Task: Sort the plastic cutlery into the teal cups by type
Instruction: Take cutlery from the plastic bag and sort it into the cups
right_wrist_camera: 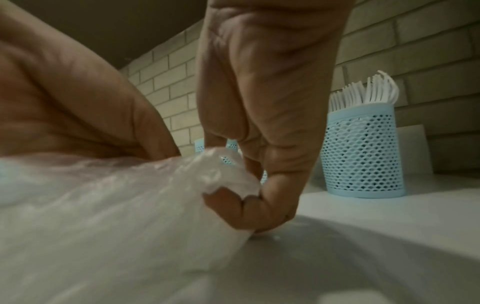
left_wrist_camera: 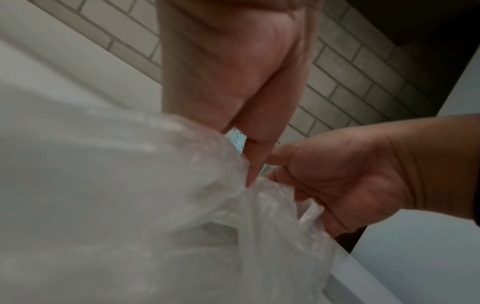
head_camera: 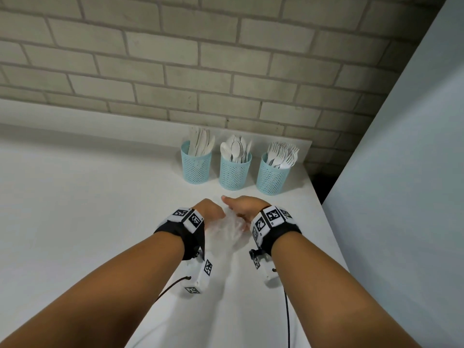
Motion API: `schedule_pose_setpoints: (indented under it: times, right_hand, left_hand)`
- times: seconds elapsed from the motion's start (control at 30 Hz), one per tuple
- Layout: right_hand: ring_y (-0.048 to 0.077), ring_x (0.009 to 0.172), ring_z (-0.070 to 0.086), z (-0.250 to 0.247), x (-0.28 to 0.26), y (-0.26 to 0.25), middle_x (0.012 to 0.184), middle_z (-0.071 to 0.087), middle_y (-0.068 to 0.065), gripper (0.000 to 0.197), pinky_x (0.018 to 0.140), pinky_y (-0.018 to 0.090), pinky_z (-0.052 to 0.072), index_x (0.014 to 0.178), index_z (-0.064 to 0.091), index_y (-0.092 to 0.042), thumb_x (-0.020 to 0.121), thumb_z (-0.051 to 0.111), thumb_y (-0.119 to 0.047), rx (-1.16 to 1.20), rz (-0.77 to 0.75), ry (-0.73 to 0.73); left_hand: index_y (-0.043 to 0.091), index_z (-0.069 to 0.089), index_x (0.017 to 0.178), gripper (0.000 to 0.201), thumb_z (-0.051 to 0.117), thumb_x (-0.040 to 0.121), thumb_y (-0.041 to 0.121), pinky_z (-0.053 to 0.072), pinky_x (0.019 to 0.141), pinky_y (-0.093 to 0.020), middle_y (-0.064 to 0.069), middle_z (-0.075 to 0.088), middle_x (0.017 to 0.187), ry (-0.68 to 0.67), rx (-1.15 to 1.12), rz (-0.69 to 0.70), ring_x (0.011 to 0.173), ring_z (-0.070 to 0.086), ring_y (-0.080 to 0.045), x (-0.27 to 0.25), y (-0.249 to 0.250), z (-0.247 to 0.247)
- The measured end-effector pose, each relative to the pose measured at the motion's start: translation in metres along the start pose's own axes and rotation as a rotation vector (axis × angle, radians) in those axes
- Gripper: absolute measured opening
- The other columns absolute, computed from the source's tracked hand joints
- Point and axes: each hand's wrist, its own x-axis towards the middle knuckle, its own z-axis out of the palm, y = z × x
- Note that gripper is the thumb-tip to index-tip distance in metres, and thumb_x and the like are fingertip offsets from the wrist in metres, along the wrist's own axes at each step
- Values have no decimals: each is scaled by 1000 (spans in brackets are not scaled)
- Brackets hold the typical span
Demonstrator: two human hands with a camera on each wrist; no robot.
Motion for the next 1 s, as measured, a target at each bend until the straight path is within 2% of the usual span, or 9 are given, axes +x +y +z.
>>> schedule_pose_setpoints:
  times: [0.1,0.17,0.27,0.47,0.53,0.63,0.8,0.93,1.0]
  right_hand:
    - [30,92,60,7,-6,-8,93,63,13,67,79,35,48,120,55,-4,94,29,-60,-157,4,-42]
    - [30,93,61,10,-6,-9,101,66,14,75,84,36,46,117,60,-5,92,23,-66,-233,-22,-62]
    - [28,98,56,9,-2,-7,120,61,15,85,96,37,42,124,58,-11,87,15,-73,-354,-87,-54]
    - [29,111,56,-6,2,2,125,58,15,65,96,36,41,125,57,-5,95,31,-56,-226,-250,92]
    - [28,96,58,-11,3,5,101,63,15,54,84,33,41,97,64,0,98,36,-46,-159,-304,195]
    - [23,65,44,-11,5,10,60,42,4,51,63,30,30,57,38,-11,99,38,-40,-99,-349,375]
    - [27,81,55,-6,11,16,83,62,13,41,74,31,40,84,57,-1,102,34,-31,-36,-426,568]
    - [29,88,60,-2,12,20,96,65,17,32,78,32,44,102,56,0,101,37,-25,6,-425,626]
    - [26,89,59,-1,12,19,98,64,15,25,77,29,43,108,55,-3,100,41,-22,44,-441,643]
  left_hand:
    - [-1,63,105,20,53,90,5,45,76,-30,-13,56,96,27,-109,66,86,50,-23,1,-4,-2]
    - [13,59,77,20,48,92,6,45,65,-24,-6,55,82,60,-162,106,75,52,-19,3,-5,-3]
    - [19,51,66,31,45,93,3,43,61,-20,2,51,69,110,-210,169,62,47,-8,3,-6,-6]
    - [14,56,82,12,64,86,20,45,88,-35,-8,57,98,208,-81,260,94,54,-23,4,-6,-19]
    - [10,54,108,39,72,79,30,45,96,-36,-7,55,115,217,-2,223,109,54,-24,7,-10,-27]
    - [9,52,120,52,72,78,32,43,100,-37,-8,53,125,208,33,165,117,52,-26,8,-12,-36]
    - [-9,59,102,28,41,95,12,46,89,-39,-26,60,114,283,94,171,107,57,-39,8,-19,-42]
    - [1,52,69,27,40,93,4,45,85,-41,-30,60,108,368,68,201,103,57,-43,12,-25,-42]
    - [-1,54,75,23,40,93,2,46,84,-41,-30,60,107,395,17,198,102,57,-42,14,-27,-41]
